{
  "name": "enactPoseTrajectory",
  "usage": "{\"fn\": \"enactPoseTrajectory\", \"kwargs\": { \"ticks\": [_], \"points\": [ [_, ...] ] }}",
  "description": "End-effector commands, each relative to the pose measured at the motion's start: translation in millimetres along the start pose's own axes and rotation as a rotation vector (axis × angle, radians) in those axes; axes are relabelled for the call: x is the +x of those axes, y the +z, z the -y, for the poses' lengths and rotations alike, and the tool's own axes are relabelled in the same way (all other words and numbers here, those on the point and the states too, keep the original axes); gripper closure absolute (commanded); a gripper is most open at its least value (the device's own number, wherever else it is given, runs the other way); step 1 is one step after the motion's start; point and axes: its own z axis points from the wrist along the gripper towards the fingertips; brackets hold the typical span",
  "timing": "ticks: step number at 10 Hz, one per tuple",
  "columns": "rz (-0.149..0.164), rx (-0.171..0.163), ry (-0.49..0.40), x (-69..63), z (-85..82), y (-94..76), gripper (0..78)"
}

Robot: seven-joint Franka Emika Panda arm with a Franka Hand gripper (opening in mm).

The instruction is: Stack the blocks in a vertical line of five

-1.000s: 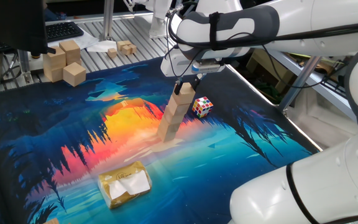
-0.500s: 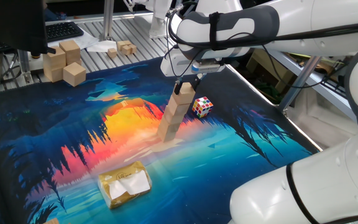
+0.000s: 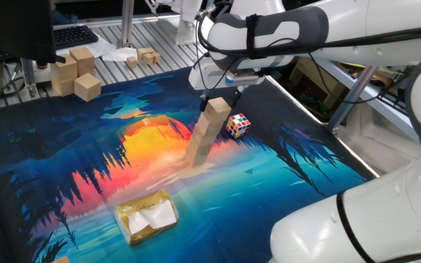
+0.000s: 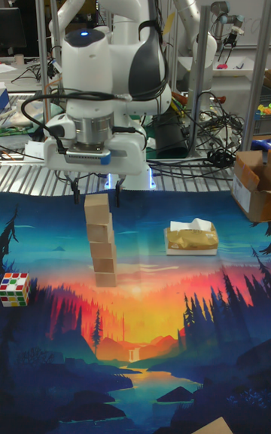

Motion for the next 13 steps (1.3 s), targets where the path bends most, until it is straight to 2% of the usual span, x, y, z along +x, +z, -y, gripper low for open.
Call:
{"fn": "enactPoseTrajectory", "kwargs": {
  "ticks": [1,2,7,9,11,13],
  "points": [
    [0.006,0.002,0.005,-1.6,0.1,-2.3,0.1],
    [0.011,0.021,0.021,0.2,0.7,-6.1,0.1],
    [0.019,0.026,0.028,-0.5,5.8,-19.8,0.1],
    [0.011,0.024,0.041,-5.8,0.8,-35.7,0.1],
    [-0.011,0.026,0.055,-8.9,-6.5,-52.0,0.1],
    [-0.022,0.021,0.036,-11.4,-8.9,-58.2,0.1]
  ]
}}
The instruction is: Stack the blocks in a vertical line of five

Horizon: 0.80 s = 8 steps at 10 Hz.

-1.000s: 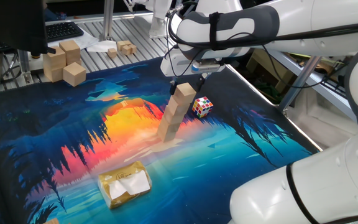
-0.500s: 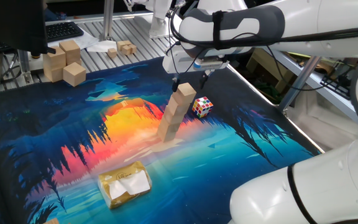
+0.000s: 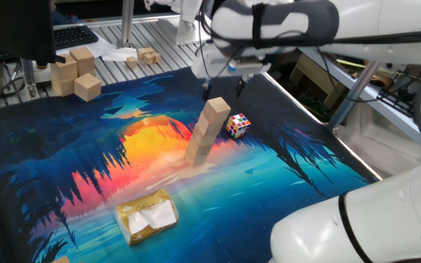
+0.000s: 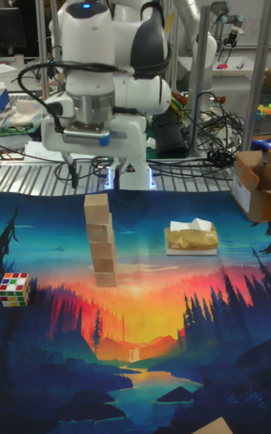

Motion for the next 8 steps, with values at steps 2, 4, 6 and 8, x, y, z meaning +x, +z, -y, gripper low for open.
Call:
{"fn": "enactPoseTrajectory", "kwargs": {
  "ticks": [2,4,6,8],
  "points": [
    [-0.037,-0.039,-0.037,-5.9,-6.9,-13.0,0.1],
    [-0.053,-0.053,-0.063,-4.1,-7.7,-13.9,0.1],
    [-0.055,-0.053,-0.075,-5.1,-8.4,-15.6,0.1],
    [-0.062,-0.056,-0.075,-7.7,-9.2,-18.5,0.1]
  ]
}}
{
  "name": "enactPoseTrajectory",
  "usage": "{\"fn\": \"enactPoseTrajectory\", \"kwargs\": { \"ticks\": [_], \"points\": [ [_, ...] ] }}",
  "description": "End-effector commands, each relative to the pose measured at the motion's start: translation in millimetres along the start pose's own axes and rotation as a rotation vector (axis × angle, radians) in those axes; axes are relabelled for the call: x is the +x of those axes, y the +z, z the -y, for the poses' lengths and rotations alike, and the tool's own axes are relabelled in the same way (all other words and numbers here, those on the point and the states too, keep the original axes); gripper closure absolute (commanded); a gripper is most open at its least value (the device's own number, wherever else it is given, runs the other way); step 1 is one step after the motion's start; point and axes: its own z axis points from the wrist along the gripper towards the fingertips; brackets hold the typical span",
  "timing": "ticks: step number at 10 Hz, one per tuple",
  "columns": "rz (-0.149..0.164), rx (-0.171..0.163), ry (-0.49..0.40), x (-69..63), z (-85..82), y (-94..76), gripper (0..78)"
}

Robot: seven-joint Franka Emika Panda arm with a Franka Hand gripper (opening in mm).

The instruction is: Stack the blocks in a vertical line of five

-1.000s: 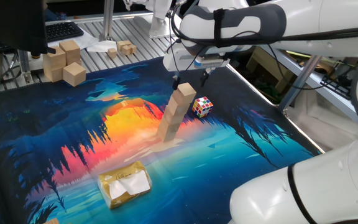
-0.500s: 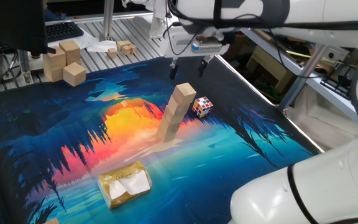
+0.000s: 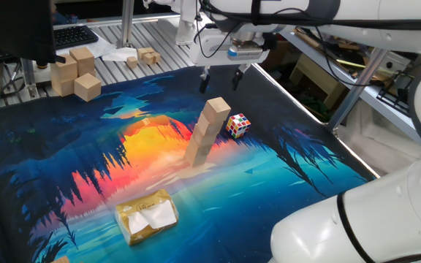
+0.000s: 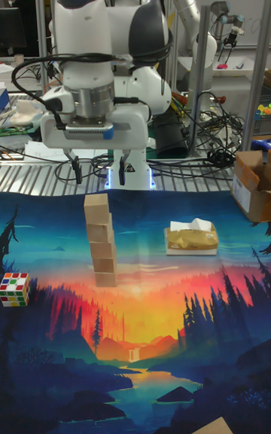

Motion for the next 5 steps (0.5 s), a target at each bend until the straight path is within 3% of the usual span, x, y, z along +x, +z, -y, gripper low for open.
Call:
{"fn": "enactPoseTrajectory", "kwargs": {
  "ticks": [1,5],
  "points": [
    [-0.003,-0.004,0.001,-2.3,-0.8,-3.4,0.1],
    [-0.014,-0.001,0.014,-3.2,-1.5,-5.6,0.1]
  ]
}}
